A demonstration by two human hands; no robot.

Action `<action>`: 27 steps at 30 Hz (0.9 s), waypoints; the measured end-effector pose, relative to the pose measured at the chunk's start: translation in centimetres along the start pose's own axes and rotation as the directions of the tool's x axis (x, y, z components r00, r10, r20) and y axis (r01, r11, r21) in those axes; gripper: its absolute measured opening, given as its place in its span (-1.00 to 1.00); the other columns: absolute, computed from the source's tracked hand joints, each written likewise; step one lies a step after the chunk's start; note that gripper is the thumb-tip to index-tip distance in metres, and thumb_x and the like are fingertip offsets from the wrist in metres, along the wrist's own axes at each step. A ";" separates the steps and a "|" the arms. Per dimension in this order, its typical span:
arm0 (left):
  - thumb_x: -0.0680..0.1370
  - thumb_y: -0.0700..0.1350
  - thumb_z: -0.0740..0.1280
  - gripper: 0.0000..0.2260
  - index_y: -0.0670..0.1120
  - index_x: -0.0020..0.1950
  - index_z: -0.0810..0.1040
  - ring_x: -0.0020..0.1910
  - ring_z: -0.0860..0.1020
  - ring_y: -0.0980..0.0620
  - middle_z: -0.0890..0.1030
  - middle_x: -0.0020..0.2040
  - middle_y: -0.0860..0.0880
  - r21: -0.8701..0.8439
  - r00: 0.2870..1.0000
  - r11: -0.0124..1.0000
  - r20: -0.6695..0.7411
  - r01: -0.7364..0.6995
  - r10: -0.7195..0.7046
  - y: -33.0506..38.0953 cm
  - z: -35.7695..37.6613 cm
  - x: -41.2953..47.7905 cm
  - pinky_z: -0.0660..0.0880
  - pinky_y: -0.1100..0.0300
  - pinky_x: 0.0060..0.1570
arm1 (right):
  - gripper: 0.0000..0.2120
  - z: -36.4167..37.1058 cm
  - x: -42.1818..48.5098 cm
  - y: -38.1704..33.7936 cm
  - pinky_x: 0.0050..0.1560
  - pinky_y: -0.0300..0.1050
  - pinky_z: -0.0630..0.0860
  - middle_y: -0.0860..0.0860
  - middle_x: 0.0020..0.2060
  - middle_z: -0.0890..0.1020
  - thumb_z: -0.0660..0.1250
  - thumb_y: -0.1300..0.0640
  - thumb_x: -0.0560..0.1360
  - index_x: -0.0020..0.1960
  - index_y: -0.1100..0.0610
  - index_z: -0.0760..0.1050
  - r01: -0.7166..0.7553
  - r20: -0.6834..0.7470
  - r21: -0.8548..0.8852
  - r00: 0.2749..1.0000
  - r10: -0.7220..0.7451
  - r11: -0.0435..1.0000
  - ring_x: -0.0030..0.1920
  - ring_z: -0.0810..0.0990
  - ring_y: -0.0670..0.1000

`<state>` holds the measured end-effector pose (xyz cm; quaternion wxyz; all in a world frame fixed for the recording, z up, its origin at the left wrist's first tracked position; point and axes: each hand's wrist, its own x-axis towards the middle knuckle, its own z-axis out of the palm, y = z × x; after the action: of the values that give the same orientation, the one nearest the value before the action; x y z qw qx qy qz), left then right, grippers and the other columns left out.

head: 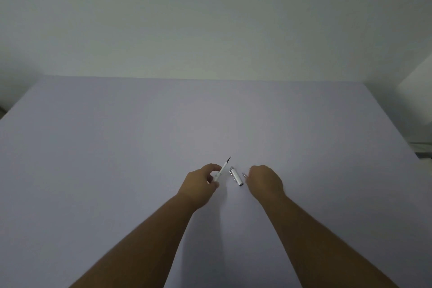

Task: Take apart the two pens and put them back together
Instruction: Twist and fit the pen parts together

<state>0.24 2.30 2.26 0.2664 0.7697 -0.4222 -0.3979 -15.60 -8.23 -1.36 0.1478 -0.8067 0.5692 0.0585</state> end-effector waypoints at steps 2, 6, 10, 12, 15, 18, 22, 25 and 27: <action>0.49 -0.14 0.30 -0.73 0.18 0.12 0.52 -0.34 0.48 0.14 0.53 -0.19 0.06 0.004 1.000 1.000 0.000 0.008 -0.008 -0.2 0.0 -0.1 0.39 0.31 -0.40 | -0.80 0.3 0.0 -0.1 -0.06 -0.06 0.50 0.14 0.03 0.59 0.17 0.14 0.53 0.02 0.19 0.52 0.006 0.001 -0.005 1.000 -0.006 1.000 0.07 0.58 0.17; 0.49 -0.15 0.30 -0.73 0.17 0.11 0.52 -0.32 0.48 0.13 0.55 -0.16 0.04 0.022 1.000 1.000 0.004 0.008 -0.008 -0.4 0.0 -0.2 0.41 0.31 -0.38 | -0.79 -0.4 0.1 -0.5 -0.12 -0.08 0.45 0.11 -0.08 0.62 0.23 0.08 0.49 -0.04 0.18 0.57 -0.109 -0.012 0.288 0.993 0.117 0.951 -0.03 0.58 0.16; 0.49 -0.15 0.30 -0.73 0.17 0.11 0.52 -0.31 0.49 0.07 0.58 -0.12 -0.02 0.026 1.000 1.000 0.007 -0.005 0.005 -0.2 0.1 -0.2 0.43 0.28 -0.37 | -0.88 -2.4 0.1 -1.5 -0.24 -0.17 0.36 -0.13 -0.43 0.54 0.31 0.09 0.43 -0.21 0.09 0.58 -0.158 0.061 0.820 0.980 0.190 0.550 -0.31 0.46 0.01; 0.50 -0.15 0.30 -0.73 0.16 0.12 0.52 -0.30 0.49 0.07 0.59 -0.10 -0.03 0.034 1.000 0.999 0.012 -0.011 0.011 -0.1 0.2 -0.2 0.44 0.27 -0.37 | -0.86 -3.2 -0.1 -2.0 -0.34 -0.16 0.33 -0.09 -0.51 0.47 0.32 0.12 0.41 -0.32 0.06 0.55 -0.162 0.092 0.908 0.977 0.194 0.386 -0.44 0.36 -0.02; 0.51 -0.14 0.31 -0.73 0.14 0.16 0.51 -0.30 0.49 0.11 0.58 -0.09 -0.01 0.067 1.000 0.997 0.011 -0.029 0.029 0.2 0.3 -0.1 0.43 0.30 -0.37 | -0.88 -3.9 -0.2 -2.7 -0.40 -0.18 0.38 0.03 -0.35 0.60 0.33 0.14 0.41 -0.29 0.08 0.57 -0.162 0.127 0.964 0.977 0.170 0.209 -0.48 0.36 -0.06; 0.52 -0.13 0.31 -0.73 0.14 0.17 0.51 -0.30 0.49 0.11 0.58 -0.08 -0.01 0.081 0.999 0.996 0.006 -0.039 0.039 0.5 0.3 0.0 0.42 0.31 -0.36 | -0.91 -4.1 -0.4 -2.9 -0.42 -0.20 0.38 0.05 -0.23 0.70 0.35 0.13 0.42 -0.26 0.08 0.58 -0.168 0.143 0.972 0.977 0.155 0.162 -0.46 0.38 -0.05; 0.51 -0.13 0.31 -0.74 0.15 0.16 0.51 -0.26 0.51 0.07 0.60 -0.07 -0.02 0.081 0.999 0.995 0.000 -0.052 0.052 0.6 0.5 -0.1 0.46 0.29 -0.31 | -0.88 -3.9 -0.7 -2.6 -0.40 -0.19 0.39 0.14 -0.14 0.72 0.36 0.13 0.41 -0.30 0.06 0.58 -0.176 0.150 0.964 0.979 0.138 0.198 -0.44 0.39 -0.04; 0.51 -0.13 0.31 -0.75 0.15 0.13 0.52 -0.27 0.52 0.05 0.60 -0.08 -0.02 0.067 0.998 0.996 -0.007 -0.062 0.062 0.7 0.6 0.0 0.48 0.26 -0.29 | -0.86 -3.9 -1.0 -2.7 -0.39 -0.17 0.40 0.17 -0.15 0.71 0.37 0.12 0.39 -0.34 0.05 0.60 -0.189 0.164 0.952 0.979 0.120 0.239 -0.44 0.40 -0.05; 0.50 -0.14 0.32 -0.75 0.15 0.12 0.53 -0.27 0.52 0.05 0.60 -0.10 -0.02 0.059 0.998 0.996 -0.014 -0.067 0.068 0.7 0.6 0.0 0.49 0.26 -0.30 | -0.86 -4.0 -1.2 -2.8 -0.39 -0.17 0.41 0.14 -0.23 0.67 0.38 0.12 0.37 -0.36 0.05 0.61 -0.195 0.174 0.946 0.980 0.101 0.261 -0.47 0.42 -0.08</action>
<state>-0.58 1.88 2.48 0.2604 0.7657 -0.4573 -0.3697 -13.67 -7.48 3.22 0.6186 -0.4956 0.5559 -0.2503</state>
